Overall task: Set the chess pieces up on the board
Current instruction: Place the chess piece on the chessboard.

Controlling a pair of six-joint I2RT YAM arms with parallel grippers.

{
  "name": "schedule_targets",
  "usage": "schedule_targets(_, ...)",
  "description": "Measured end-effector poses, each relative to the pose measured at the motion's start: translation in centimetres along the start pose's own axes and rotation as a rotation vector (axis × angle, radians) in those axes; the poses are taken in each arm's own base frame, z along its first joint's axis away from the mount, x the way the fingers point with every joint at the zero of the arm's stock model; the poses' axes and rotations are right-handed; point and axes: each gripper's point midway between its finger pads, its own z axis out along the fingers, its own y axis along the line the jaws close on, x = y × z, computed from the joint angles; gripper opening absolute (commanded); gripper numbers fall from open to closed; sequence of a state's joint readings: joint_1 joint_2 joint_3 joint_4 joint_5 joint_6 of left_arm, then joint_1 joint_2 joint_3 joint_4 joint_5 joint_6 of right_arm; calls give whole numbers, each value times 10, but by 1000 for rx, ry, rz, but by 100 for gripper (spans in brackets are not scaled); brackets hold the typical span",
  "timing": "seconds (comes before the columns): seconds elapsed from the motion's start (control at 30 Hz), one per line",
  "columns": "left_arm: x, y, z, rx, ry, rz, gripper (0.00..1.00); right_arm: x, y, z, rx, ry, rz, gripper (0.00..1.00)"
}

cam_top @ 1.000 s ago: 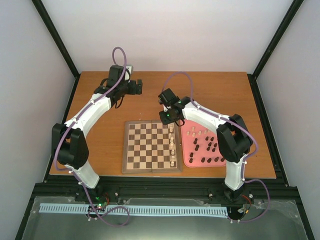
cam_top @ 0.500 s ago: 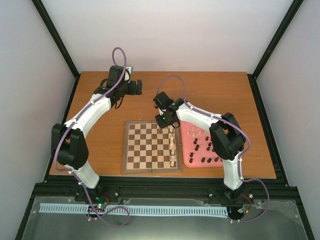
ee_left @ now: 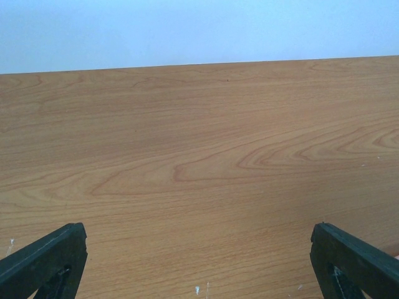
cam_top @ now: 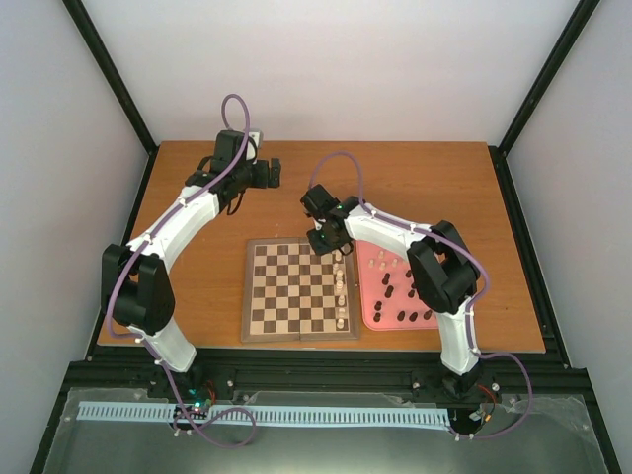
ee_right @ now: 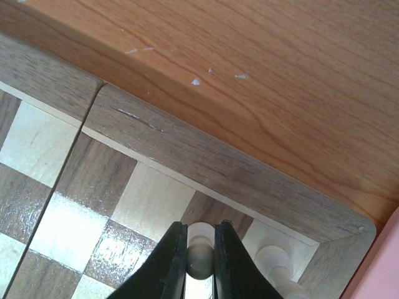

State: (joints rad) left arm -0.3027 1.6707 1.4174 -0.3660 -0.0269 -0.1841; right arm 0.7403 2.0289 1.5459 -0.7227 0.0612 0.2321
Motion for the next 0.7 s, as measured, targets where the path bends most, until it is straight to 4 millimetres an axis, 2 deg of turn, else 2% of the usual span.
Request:
schedule_targets(0.33, 2, 0, 1, 0, 2, 0, 100, -1, -4, 1, 28, -5, -1, 5)
schedule_targets(0.7, 2, 0, 1, 0, 0, 0, 100, -1, -3, 1, 27, -4, -6, 32)
